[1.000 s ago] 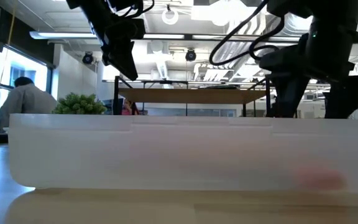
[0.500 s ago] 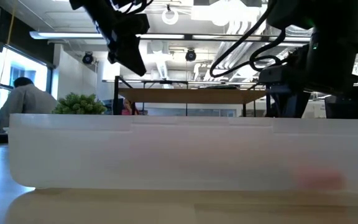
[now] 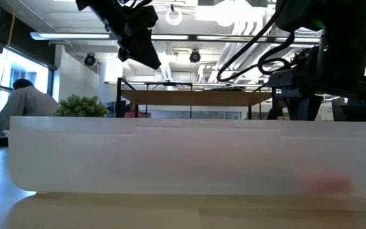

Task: Pack school essentials
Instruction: Put the blue sticky notes into the orange supply box

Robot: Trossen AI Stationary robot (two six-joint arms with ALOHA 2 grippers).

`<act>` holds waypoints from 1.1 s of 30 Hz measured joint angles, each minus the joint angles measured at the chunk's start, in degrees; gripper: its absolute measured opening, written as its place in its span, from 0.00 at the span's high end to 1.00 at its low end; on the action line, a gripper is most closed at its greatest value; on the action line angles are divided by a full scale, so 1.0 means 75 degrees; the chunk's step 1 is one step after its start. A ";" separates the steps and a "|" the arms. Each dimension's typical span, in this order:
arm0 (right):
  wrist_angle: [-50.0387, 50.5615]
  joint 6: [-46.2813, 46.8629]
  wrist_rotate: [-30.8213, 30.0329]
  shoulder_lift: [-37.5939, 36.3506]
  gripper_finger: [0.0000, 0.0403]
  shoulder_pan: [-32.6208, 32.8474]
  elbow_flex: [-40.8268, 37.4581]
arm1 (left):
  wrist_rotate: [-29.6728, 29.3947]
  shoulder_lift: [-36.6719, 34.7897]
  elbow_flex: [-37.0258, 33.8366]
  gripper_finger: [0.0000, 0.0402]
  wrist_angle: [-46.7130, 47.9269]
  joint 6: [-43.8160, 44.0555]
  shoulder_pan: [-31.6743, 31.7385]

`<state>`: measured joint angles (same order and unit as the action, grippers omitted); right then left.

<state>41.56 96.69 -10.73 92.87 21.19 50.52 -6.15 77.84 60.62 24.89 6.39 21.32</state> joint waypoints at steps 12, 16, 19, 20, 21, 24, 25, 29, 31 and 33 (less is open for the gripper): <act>-0.0336 -0.0071 0.0033 0.0510 0.01 -0.0003 0.0032 | 0.0000 0.0000 0.0000 0.77 -0.0007 0.0000 0.0000; -0.0293 0.0032 0.0089 0.0666 0.01 -0.0003 0.0041 | 0.0000 0.0000 0.0000 0.77 -0.0079 0.0000 0.0003; -0.0219 0.0076 0.0174 0.0677 0.05 -0.0009 0.0041 | 0.0000 0.0000 0.0000 0.77 -0.0158 -0.0009 0.0000; -0.0191 0.0076 0.0182 0.0678 0.07 -0.0009 0.0041 | -0.0002 0.0000 0.0000 0.77 -0.0164 -0.0002 0.0003; -0.0161 0.0078 0.0193 0.0683 0.09 -0.0009 0.0041 | 0.0000 0.0000 0.0000 0.77 -0.0163 -0.0003 0.0000; -0.0075 0.0106 0.0234 0.0689 0.16 -0.0009 0.0028 | 0.0000 0.0000 0.0000 0.77 -0.0164 -0.0004 0.0000; -0.0061 0.0112 0.0235 0.0689 0.18 -0.0009 0.0025 | 0.0000 0.0000 0.0000 0.77 -0.0164 0.0000 0.0001; -0.0025 0.0110 0.0240 0.0688 0.22 -0.0009 0.0017 | 0.0000 0.0000 0.0000 0.77 -0.0164 -0.0001 0.0000; -0.0002 0.0043 0.0235 0.0605 0.23 -0.0006 0.0008 | -0.0001 0.0000 0.0000 0.77 -0.0165 -0.0011 0.0000; 0.0057 -0.0088 0.0234 0.0452 0.23 -0.0006 -0.0015 | 0.0000 0.0000 0.0000 0.77 -0.0164 0.0000 0.0000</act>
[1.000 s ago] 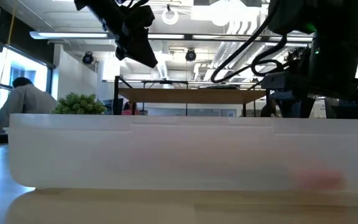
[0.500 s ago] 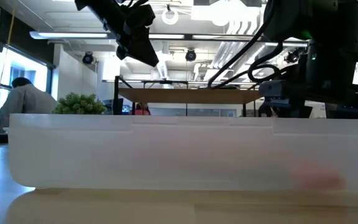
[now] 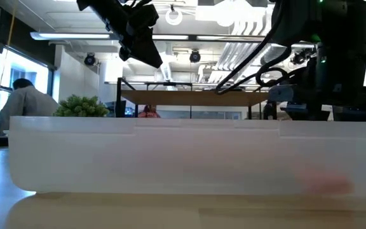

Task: Pack school essentials
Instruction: Put the blue sticky notes into the orange supply box

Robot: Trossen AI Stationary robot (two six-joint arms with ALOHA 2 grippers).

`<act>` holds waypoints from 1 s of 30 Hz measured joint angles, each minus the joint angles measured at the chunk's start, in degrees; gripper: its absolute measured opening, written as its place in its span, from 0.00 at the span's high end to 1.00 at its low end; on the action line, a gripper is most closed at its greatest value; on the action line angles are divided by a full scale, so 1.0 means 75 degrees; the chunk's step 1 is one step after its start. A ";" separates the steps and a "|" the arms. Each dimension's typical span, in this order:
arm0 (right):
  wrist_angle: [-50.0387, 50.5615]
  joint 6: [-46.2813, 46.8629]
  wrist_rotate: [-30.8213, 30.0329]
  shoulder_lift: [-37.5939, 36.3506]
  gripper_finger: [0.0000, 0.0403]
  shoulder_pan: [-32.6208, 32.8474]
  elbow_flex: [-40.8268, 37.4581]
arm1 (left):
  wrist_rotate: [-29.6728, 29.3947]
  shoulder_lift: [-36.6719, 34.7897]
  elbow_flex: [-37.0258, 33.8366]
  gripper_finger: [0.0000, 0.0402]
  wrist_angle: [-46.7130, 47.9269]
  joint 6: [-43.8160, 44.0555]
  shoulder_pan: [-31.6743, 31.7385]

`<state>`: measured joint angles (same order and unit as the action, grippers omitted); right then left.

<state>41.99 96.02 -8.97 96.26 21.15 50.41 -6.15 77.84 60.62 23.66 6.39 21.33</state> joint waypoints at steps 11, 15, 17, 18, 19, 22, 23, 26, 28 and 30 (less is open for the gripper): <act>0.0222 -0.1485 -0.0545 -0.1538 0.23 0.0147 -0.0014 | 0.0000 0.0000 0.0000 0.77 -0.0003 -0.0004 0.0000; -0.0036 -0.2380 -0.0592 -0.2044 0.23 0.0204 0.0064 | 0.0000 0.0000 0.0000 0.77 -0.0003 -0.0006 0.0002; -0.0073 -0.3061 -0.0593 -0.2119 0.23 0.0204 0.0304 | -0.0003 0.0000 0.0000 0.77 -0.0003 -0.0002 0.0000; -0.0081 -0.3435 -0.0595 -0.2121 0.23 0.0204 0.0465 | 0.0000 0.0000 0.0000 0.77 -0.0003 -0.0011 0.0002; -0.0087 -0.3806 -0.0601 -0.2121 0.23 0.0204 0.0617 | -0.0001 0.0000 0.0000 0.77 -0.0003 -0.0008 0.0002; -0.0113 -0.4908 -0.0611 -0.1984 0.23 0.0206 0.1131 | 0.0000 0.0000 0.0000 0.77 -0.0003 -0.0012 0.0000; -0.0089 -0.5231 -0.0605 -0.1910 0.23 0.0226 0.1277 | 0.0000 0.0000 0.0000 0.77 0.0000 -0.0006 0.0000; -0.0162 -0.6026 -0.0597 -0.1583 0.23 0.0309 0.1737 | 0.0000 0.0000 0.0000 0.77 -0.0021 -0.0011 0.0000; -0.0161 -0.6371 -0.0594 -0.1284 0.23 0.0391 0.2049 | -0.0002 0.0000 0.0000 0.77 -0.0079 0.0000 0.0002; -0.0191 -0.6701 -0.0580 -0.0909 0.23 0.0476 0.2388 | 0.0000 0.0000 0.0000 0.77 -0.0118 -0.0010 0.0002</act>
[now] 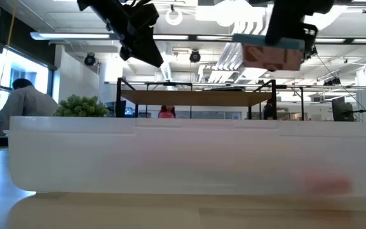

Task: Pack school essentials
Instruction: Put the blue sticky notes into the orange supply box

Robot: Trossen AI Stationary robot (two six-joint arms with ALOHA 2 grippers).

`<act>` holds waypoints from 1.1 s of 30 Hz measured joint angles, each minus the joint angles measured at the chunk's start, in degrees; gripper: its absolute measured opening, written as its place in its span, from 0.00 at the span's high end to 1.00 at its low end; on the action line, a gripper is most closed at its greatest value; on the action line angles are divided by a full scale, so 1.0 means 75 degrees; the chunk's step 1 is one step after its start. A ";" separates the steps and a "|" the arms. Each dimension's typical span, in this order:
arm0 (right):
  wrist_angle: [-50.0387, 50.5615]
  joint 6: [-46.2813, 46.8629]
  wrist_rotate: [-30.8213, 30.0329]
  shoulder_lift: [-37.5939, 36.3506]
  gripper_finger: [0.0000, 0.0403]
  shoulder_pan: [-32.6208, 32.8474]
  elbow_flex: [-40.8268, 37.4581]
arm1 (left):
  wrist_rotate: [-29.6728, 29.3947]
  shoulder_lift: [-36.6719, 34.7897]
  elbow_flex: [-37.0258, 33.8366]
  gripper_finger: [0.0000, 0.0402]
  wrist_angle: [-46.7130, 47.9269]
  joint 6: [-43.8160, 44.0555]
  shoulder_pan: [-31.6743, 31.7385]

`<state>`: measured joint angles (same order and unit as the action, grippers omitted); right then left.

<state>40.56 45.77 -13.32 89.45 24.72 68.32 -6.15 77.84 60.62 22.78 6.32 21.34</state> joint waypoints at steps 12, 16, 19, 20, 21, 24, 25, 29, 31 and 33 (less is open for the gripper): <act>0.0568 -0.1579 0.0177 0.2580 0.23 0.0328 0.2305 | 0.0000 0.0000 0.0000 0.77 -0.0037 0.0004 -0.0002; 0.0740 -0.1764 0.0588 0.3121 0.23 0.0375 0.2508 | 0.0000 0.0000 0.0000 0.77 -0.0043 0.0006 -0.0003; 0.0672 -0.1748 0.0717 0.3315 0.23 0.0463 0.2526 | 0.0000 0.0000 0.0000 0.77 -0.0043 0.0009 -0.0001; 0.0649 -0.1719 0.0720 0.3354 0.23 0.0483 0.2526 | 0.0000 0.0000 0.0000 0.77 -0.0044 0.0008 0.0000; 0.0591 -0.1700 0.0739 0.3388 0.23 0.0493 0.2526 | 0.0000 0.0000 0.0000 0.77 -0.0045 0.0001 -0.0002; 0.0439 -0.1709 0.0980 0.3479 0.23 0.0534 0.2526 | 0.0000 0.0000 0.0000 0.77 -0.0045 0.0009 -0.0001; 0.0439 -0.1709 0.1002 0.3499 0.23 0.0536 0.2526 | 0.0000 0.0000 0.0000 0.77 -0.0045 0.0001 -0.0003; 0.0483 -0.1811 0.0982 0.3527 0.23 0.0526 0.2526 | 0.0000 0.0000 0.0000 0.77 -0.0048 0.0002 -0.0001; 0.0479 -0.1831 0.0982 0.3527 0.23 0.0523 0.2526 | 0.0000 0.0000 0.0000 0.77 -0.0048 0.0004 -0.0001; 0.0480 -0.1825 0.0979 0.3527 0.21 0.0523 0.2526 | 0.0000 0.0000 0.0000 0.77 -0.0048 0.0006 -0.0002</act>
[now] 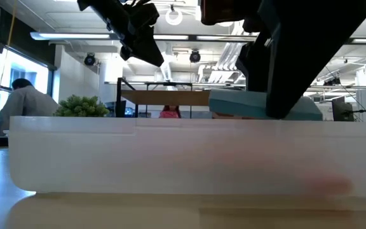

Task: Pack school essentials
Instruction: Put the blue sticky notes into the orange supply box, then put the green eraser into the orange supply box

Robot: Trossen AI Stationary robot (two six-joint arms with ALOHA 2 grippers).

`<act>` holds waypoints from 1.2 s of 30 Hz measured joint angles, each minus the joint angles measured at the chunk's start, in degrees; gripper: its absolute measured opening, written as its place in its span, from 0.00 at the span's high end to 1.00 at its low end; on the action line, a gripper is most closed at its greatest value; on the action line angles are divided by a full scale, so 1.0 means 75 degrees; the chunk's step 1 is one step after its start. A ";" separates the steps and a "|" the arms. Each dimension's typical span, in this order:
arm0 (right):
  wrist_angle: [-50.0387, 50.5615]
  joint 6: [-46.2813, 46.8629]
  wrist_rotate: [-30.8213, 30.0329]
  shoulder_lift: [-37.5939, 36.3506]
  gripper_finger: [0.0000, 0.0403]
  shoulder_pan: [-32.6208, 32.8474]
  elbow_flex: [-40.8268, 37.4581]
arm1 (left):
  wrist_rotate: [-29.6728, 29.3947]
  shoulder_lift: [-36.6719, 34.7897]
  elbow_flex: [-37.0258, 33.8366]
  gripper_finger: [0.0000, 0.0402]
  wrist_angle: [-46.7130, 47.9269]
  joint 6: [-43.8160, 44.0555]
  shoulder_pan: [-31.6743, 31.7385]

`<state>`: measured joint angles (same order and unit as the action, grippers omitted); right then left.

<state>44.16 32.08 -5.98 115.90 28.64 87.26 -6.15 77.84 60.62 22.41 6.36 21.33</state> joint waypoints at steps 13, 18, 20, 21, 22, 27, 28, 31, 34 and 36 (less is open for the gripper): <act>0.0057 0.0513 -0.0213 0.0000 0.02 -0.0003 0.0000 | -0.0003 0.0000 0.0000 0.77 0.0000 -0.0004 -0.0001; 0.0066 0.0808 -0.0374 -0.0100 0.02 -0.0003 0.0000 | -0.0001 0.0000 0.0000 0.77 -0.0003 -0.0008 0.0000; 0.0127 0.0989 -0.0485 -0.0235 0.02 0.0008 0.0000 | -0.0001 0.0000 0.0000 0.77 -0.0003 0.0003 0.0000; 0.0172 0.1087 -0.0596 -0.0309 0.02 0.0025 0.0000 | 0.0000 0.0000 0.0000 0.77 -0.0003 0.0001 0.0001; 0.0201 0.1184 -0.0705 -0.0386 0.02 0.0037 0.0000 | 0.0000 0.0000 0.0000 0.77 -0.0003 -0.0008 -0.0001; 0.0354 0.1620 -0.1457 -0.0853 0.02 0.0096 0.0003 | -0.0002 0.0000 0.0000 0.77 -0.0004 -0.0006 0.0001; 0.0411 0.1712 -0.1613 -0.0941 0.02 0.0096 0.0006 | -0.0002 0.0000 0.0000 0.77 -0.0003 0.0002 0.0002; 0.0584 0.1931 -0.2043 -0.1251 0.02 0.0096 0.0006 | -0.0003 0.0000 0.0000 0.77 -0.0003 -0.0005 -0.0001; 0.0827 0.2076 -0.2460 -0.1601 0.02 0.0057 0.0006 | -0.0003 0.0000 0.0000 0.77 -0.0006 -0.0006 0.0000; 0.0999 0.2107 -0.2792 -0.1811 0.02 0.0032 0.0006 | -0.0002 0.0000 0.0000 0.77 -0.0006 0.0000 0.0002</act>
<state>51.66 47.88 -26.91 102.32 28.88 87.31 -6.17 77.84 60.62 22.37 6.37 21.34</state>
